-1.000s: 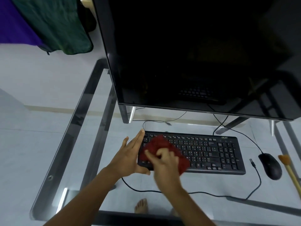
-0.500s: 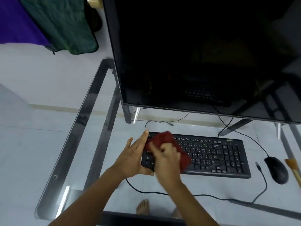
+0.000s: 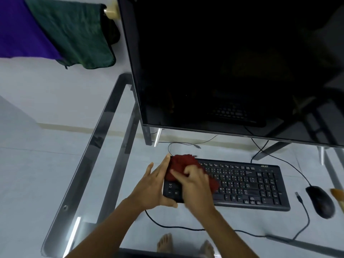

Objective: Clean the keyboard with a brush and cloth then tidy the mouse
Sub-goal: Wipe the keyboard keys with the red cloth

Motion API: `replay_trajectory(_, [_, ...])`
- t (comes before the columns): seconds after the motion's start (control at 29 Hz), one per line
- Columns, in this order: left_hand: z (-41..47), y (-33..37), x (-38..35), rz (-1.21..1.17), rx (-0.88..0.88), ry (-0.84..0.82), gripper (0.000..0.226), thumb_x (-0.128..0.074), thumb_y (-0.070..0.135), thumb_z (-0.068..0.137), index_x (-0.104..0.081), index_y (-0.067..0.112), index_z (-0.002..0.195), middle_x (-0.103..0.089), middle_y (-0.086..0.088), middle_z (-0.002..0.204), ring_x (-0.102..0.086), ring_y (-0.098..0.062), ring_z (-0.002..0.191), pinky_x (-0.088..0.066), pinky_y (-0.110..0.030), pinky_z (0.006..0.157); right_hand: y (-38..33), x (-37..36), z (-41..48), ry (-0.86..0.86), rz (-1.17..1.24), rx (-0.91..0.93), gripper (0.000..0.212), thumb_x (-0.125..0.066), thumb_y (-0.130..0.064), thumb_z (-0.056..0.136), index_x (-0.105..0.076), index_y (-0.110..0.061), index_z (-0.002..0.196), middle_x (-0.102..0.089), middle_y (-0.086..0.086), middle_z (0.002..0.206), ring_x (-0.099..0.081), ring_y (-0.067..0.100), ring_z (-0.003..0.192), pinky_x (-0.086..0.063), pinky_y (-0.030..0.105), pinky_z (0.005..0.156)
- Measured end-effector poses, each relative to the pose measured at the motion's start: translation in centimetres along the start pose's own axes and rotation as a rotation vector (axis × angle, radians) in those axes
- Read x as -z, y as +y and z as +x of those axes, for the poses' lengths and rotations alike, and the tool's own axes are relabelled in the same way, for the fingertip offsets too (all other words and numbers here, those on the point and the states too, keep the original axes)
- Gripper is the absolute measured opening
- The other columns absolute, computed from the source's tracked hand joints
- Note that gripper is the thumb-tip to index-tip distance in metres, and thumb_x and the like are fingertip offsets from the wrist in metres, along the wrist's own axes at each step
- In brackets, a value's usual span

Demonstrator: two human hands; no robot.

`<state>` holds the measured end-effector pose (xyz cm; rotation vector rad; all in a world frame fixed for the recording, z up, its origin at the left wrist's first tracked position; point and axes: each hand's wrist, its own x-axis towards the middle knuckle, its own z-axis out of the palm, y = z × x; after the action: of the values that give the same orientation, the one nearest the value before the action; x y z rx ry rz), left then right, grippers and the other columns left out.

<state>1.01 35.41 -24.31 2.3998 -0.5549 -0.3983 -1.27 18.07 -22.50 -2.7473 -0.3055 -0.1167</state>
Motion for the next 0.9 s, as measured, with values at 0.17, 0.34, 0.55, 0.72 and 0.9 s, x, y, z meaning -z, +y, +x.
replay_trajectory(0.17, [0.0, 0.2, 0.2, -0.013, 0.008, -0.007, 0.143, -0.077, 0.068, 0.056, 0.027, 0.03, 0.146, -0.017, 0.017, 0.157, -0.015, 0.0, 0.143, 0.016, -0.028, 0.114, 4.4, 0.7, 0.6, 0.217, -0.006, -0.412, 0.06, -0.078, 0.008, 0.068, -0.07, -0.026, 0.117, -0.055, 0.006, 0.092, -0.05, 0.023, 0.078, -0.034, 0.032, 0.07])
replay_trajectory(0.34, [0.0, 0.2, 0.0, 0.005, 0.006, 0.002, 0.144, -0.074, 0.071, 0.055, 0.026, 0.025, 0.147, -0.028, 0.012, 0.154, -0.028, -0.002, 0.14, 0.009, -0.034, 0.118, -1.9, -1.2, 1.4, 0.005, 0.043, -0.195, 0.048, -0.07, -0.025, 0.084, -0.056, -0.042, 0.127, -0.048, -0.004, 0.099, -0.046, 0.019, 0.09, -0.038, 0.034, 0.079])
replay_trajectory(0.55, [0.0, 0.4, 0.1, -0.033, 0.019, -0.009, 0.144, -0.078, 0.066, 0.056, 0.028, 0.03, 0.146, -0.021, 0.017, 0.156, -0.019, -0.002, 0.143, 0.011, -0.035, 0.118, 4.7, 1.0, 1.7, 0.202, 0.002, -0.479, 0.048, -0.071, 0.001, 0.077, -0.07, -0.029, 0.115, -0.056, 0.007, 0.096, -0.053, 0.025, 0.086, -0.033, 0.034, 0.074])
replay_trajectory(0.72, [0.1, 0.3, -0.1, 0.002, -0.002, 0.016, 0.143, -0.074, 0.07, 0.056, 0.027, 0.024, 0.147, -0.026, 0.01, 0.155, -0.028, -0.003, 0.14, 0.009, -0.031, 0.117, -2.9, -1.7, 3.2, 0.124, 0.009, -0.323, 0.043, -0.066, -0.013, 0.084, -0.063, -0.031, 0.123, -0.052, 0.001, 0.096, -0.049, 0.021, 0.087, -0.032, 0.032, 0.072])
replay_trajectory(0.9, [0.0, -0.1, 0.2, -0.054, 0.024, -0.002, 0.144, -0.077, 0.068, 0.054, 0.026, 0.029, 0.147, -0.025, 0.02, 0.153, -0.018, 0.003, 0.142, 0.013, -0.027, 0.116, 3.1, 0.4, 2.5, 0.055, -0.073, -0.236, 0.046, -0.06, -0.013, 0.089, -0.058, -0.036, 0.129, -0.056, 0.002, 0.105, -0.051, 0.022, 0.089, -0.043, 0.033, 0.077])
